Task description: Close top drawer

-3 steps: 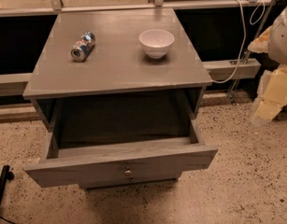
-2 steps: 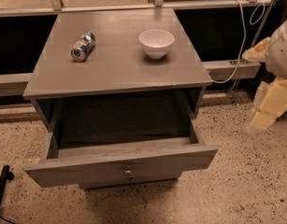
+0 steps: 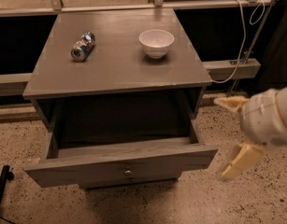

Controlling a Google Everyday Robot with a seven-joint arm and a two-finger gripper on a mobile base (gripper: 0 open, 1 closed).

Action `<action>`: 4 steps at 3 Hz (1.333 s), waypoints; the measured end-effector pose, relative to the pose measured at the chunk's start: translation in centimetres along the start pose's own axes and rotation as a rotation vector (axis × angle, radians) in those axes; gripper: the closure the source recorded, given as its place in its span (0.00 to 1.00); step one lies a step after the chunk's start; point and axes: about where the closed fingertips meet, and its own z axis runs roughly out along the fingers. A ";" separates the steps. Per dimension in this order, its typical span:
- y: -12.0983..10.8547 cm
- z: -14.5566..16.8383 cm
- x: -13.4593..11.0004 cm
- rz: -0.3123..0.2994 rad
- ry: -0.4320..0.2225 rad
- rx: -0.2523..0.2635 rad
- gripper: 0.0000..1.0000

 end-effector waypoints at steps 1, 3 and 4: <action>4.6 5.5 2.8 -0.027 -0.073 -0.063 0.00; 12.3 15.2 5.8 -0.029 -0.091 -0.236 0.50; 12.6 15.7 5.8 -0.029 -0.096 -0.237 0.81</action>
Offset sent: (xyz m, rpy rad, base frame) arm -0.0792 0.0365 -0.1968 0.1165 0.1654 0.1943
